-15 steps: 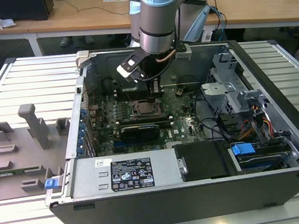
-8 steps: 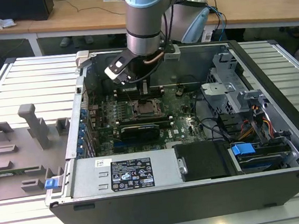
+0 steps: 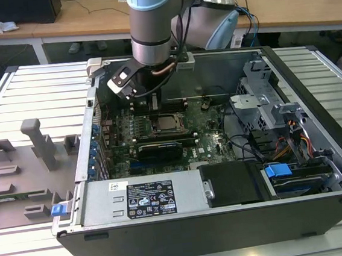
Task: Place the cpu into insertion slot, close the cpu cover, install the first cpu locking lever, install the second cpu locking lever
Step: 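Close the cpu cover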
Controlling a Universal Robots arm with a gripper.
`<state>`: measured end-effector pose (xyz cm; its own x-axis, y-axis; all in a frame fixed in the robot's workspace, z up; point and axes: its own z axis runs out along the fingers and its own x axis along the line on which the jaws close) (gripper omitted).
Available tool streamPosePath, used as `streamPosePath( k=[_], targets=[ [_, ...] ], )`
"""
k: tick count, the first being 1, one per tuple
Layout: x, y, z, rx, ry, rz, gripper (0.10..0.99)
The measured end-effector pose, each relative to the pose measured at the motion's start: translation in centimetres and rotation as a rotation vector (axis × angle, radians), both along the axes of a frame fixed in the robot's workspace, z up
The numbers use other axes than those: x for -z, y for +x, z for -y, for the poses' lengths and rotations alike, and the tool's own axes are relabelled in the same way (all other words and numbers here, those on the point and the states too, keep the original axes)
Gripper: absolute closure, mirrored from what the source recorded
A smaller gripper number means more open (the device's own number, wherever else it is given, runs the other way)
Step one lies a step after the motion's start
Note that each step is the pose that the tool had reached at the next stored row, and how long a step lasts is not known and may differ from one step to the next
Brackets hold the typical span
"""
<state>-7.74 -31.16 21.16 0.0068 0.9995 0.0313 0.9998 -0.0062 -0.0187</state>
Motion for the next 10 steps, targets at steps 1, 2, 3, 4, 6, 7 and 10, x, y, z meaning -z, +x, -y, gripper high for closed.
streamPosePath(
  k=[1, 2, 3, 4, 6, 7, 10],
  targets=[
    [0.1, -0.06, 0.05, 0.0, 0.0, -0.0001, 0.98],
    [0.18, -0.06, 0.08, -0.001, 0.0, -0.0002, 0.98],
    [0.26, -0.06, 0.09, -0.002, 0.0, -0.0001, 0.98],
    [0.33, -0.06, 0.1, -0.002, 0.0, -0.0002, 0.98],
    [0.42, -0.06, 0.15, -0.004, 0.0, -0.0004, 0.98],
    [0.44, -0.01, 0.18, -0.006, 0.001, -0.0003, 0.98],
    [0.46, 0.7, 0.47, -0.008, 0.007, -0.0007, 0.98]
  ],
)
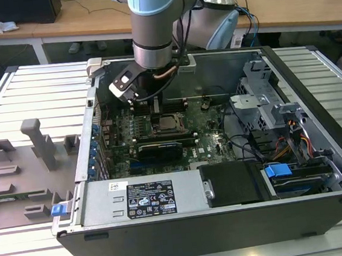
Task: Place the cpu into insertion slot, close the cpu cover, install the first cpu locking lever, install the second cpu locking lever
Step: 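Close the cpu cover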
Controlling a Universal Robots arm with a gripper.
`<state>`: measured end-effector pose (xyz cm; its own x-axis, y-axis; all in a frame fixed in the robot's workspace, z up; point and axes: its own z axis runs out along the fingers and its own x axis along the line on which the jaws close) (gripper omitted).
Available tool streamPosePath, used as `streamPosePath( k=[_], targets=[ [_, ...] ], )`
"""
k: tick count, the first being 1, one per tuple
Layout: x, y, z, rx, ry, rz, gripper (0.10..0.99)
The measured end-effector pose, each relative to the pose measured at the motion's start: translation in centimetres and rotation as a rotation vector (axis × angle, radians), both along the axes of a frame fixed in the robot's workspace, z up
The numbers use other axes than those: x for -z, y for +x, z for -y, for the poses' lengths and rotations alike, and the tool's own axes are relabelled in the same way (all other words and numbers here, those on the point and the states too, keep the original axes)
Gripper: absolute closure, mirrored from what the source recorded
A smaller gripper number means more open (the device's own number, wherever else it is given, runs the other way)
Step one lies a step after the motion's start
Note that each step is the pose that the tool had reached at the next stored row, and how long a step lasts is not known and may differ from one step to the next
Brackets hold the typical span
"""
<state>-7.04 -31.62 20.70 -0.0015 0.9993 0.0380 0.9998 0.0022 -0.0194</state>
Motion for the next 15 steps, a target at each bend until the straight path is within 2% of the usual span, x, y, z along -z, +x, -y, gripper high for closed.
streamPosePath(
  k=[2, 4, 6, 8, 10, 14, 15],
  targets=[
    [0.01, 0.69, 0.1, 0.0, 0.003, -0.0017, 0.98],
    [0.08, 2.05, 0.16, -0.001, 0.007, -0.0065, 0.98],
    [0.16, 2.97, 0.18, -0.001, 0.008, -0.0111, 0.98],
    [0.25, 4.46, 0.17, -0.001, 0.009, -0.0169, 0.98],
    [0.2, 4.94, 0.17, -0.002, 0.01, -0.0172, 0.98],
    [-1.85, 4.95, 0.17, -0.001, 0.009, -0.0175, 0.98],
    [-1.92, 4.95, 0.17, -0.001, 0.009, -0.0174, 0.98]
  ],
)
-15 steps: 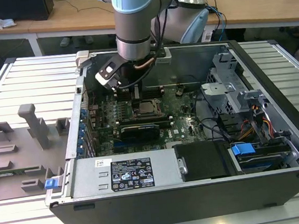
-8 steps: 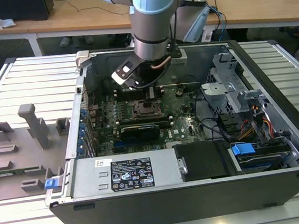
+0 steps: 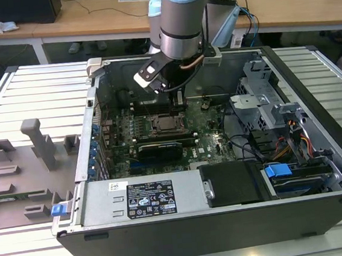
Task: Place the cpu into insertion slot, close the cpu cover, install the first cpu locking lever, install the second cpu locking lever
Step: 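Close the cpu cover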
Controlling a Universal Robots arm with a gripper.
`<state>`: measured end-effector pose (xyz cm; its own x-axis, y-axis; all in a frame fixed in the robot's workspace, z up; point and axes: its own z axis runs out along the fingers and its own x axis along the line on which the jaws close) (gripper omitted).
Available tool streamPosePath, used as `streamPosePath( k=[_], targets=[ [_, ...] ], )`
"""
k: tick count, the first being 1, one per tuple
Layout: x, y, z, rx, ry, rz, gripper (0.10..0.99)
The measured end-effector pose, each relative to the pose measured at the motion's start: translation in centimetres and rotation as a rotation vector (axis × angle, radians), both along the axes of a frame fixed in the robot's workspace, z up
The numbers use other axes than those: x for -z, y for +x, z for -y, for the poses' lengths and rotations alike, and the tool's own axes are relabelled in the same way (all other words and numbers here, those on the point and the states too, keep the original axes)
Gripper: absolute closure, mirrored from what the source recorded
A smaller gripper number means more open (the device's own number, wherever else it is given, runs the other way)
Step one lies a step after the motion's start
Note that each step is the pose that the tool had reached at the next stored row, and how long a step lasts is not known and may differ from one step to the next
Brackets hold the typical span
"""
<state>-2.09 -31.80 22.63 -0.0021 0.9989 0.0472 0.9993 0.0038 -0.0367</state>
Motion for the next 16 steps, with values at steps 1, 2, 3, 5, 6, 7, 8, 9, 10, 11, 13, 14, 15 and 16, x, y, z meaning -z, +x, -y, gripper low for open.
streamPosePath(
  k=[1, 2, 3, 5, 6, 7, 8, 9, 10, 11, 13, 14, 15, 16],
  targets=[
    [0.0, 0.0, 0.0, 0.0, 0.0, 0.0, 0.98],
    [0.0, 0.0, 0.0, 0.0, 0.0, 0.0, 0.98],
    [0.0, 0.0, 0.0, 0.0, 0.0, 0.0, 0.98],
    [0.01, -0.32, 0.0, 0.0, 0.0, 0.0, 0.98],
    [0.02, -0.65, 0.0, 0.0, 0.0, 0.0001, 0.98],
    [0.05, -1.33, 0.0, 0.0, 0.0, 0.0005, 0.98],
    [0.16, -2.42, 0.0, 0.0, 0.0, 0.0014, 0.98],
    [0.22, -2.82, 0.0, 0.0, 0.0, 0.0016, 0.98],
    [0.3, -3.28, 0.0, 0.0, 0.0, 0.0017, 0.98],
    [0.41, -3.69, 0.0, 0.0, 0.0, 0.0018, 0.98],
    [0.7, -4.38, 0.0, 0.0, 0.0, 0.0017, 0.98],
    [0.89, -4.55, 0.0, 0.0, 0.0, 0.0017, 0.98],
    [1.07, -4.64, 0.0, 0.0, 0.0, 0.0017, 0.98],
    [1.25, -4.71, 0.0, 0.0, 0.0, 0.0018, 0.98]
  ],
)
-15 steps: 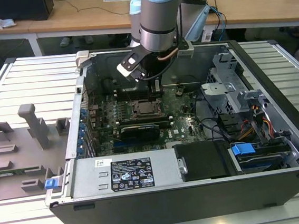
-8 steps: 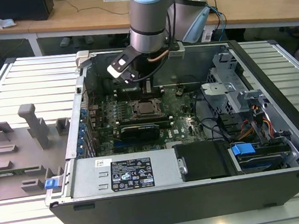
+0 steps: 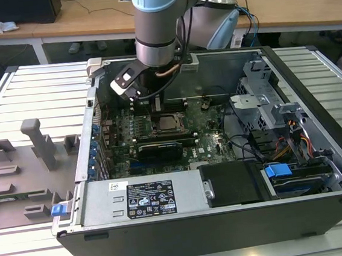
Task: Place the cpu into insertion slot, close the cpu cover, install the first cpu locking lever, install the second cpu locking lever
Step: 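Close the cpu cover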
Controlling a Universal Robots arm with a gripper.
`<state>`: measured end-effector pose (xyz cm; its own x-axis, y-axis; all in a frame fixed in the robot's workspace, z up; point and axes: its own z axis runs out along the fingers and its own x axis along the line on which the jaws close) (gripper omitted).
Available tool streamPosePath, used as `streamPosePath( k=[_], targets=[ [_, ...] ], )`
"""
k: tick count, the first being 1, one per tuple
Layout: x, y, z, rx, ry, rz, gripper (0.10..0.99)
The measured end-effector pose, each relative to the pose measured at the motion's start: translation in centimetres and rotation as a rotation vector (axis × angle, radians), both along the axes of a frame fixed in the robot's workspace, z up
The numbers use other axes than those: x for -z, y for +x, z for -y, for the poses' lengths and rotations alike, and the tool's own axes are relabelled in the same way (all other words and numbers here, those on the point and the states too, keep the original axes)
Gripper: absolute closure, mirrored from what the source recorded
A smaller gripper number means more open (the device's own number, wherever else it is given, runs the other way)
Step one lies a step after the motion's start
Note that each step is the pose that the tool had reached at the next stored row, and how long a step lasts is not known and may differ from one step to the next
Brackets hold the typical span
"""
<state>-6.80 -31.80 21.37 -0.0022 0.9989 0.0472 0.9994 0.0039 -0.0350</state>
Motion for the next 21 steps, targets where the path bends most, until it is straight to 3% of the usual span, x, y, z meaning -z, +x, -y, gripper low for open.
streamPosePath(
  k=[3, 5, 10, 13, 17, 21],
  targets=[
    [0.81, -0.67, 0.01, 0.0, 0.0, -0.0002, 0.98],
    [0.85, -0.6, 0.08, 0.0, 0.001, -0.0002, 0.98],
    [0.84, 1.5, 0.17, 0.0, 0.003, -0.001, 0.98],
    [0.66, 3.35, 0.24, 0.0, 0.003, -0.0102, 0.98],
    [-0.89, 3.62, 0.25, 0.0, 0.001, -0.011, 0.98],
    [-3.26, 3.65, 0.25, 0.0, -0.006, -0.0109, 0.98]
  ],
)
